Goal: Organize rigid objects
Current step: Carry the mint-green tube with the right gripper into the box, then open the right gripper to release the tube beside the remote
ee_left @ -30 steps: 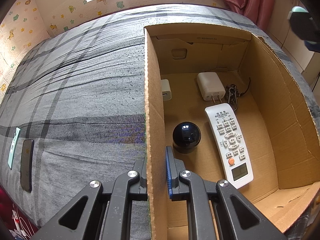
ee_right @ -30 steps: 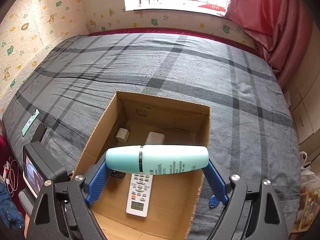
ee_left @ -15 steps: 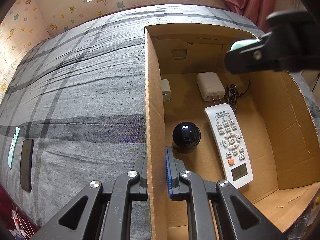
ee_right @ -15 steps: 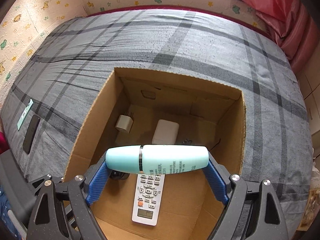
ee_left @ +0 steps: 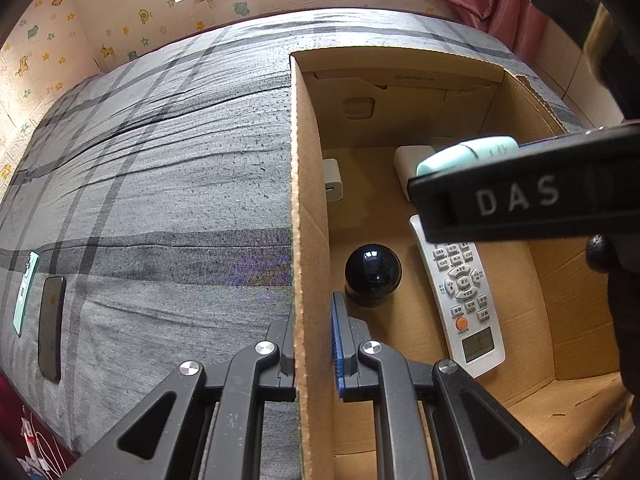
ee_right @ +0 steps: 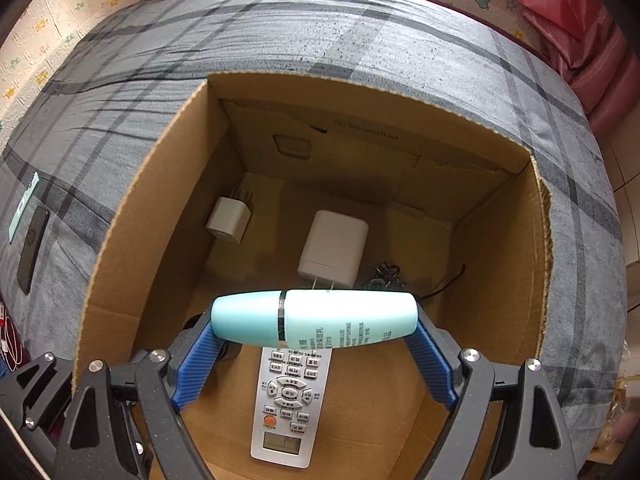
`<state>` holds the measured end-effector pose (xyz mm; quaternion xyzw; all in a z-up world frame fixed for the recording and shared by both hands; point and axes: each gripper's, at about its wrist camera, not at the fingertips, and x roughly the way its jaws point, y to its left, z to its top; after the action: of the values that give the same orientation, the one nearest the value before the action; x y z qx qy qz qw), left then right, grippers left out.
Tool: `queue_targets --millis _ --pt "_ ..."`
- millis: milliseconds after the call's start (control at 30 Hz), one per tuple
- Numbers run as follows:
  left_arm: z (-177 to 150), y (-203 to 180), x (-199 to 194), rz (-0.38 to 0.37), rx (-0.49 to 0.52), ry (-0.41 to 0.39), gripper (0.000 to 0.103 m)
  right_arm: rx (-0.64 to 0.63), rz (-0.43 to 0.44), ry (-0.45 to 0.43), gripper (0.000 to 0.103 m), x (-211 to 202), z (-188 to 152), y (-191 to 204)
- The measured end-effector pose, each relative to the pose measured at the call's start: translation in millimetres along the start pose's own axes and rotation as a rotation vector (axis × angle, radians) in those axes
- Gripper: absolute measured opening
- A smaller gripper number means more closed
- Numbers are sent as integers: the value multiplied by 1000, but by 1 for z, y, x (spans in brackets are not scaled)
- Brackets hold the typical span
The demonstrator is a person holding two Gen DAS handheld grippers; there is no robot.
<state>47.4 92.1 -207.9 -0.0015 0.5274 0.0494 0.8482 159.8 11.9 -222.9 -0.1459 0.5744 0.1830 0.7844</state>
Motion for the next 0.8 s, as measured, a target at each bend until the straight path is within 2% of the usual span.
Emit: queue_targets --millis 233,567,800 --pt "-1 0 0 1 1 0 12 3 -10 11 90 6 -4 -2" --pt "-1 0 1 1 2 0 12 -12 -26 -24 90 -5 -6 -4" --pt "-1 2 0 -1 1 1 12 -36 -49 -50 97 -14 -5 -1"
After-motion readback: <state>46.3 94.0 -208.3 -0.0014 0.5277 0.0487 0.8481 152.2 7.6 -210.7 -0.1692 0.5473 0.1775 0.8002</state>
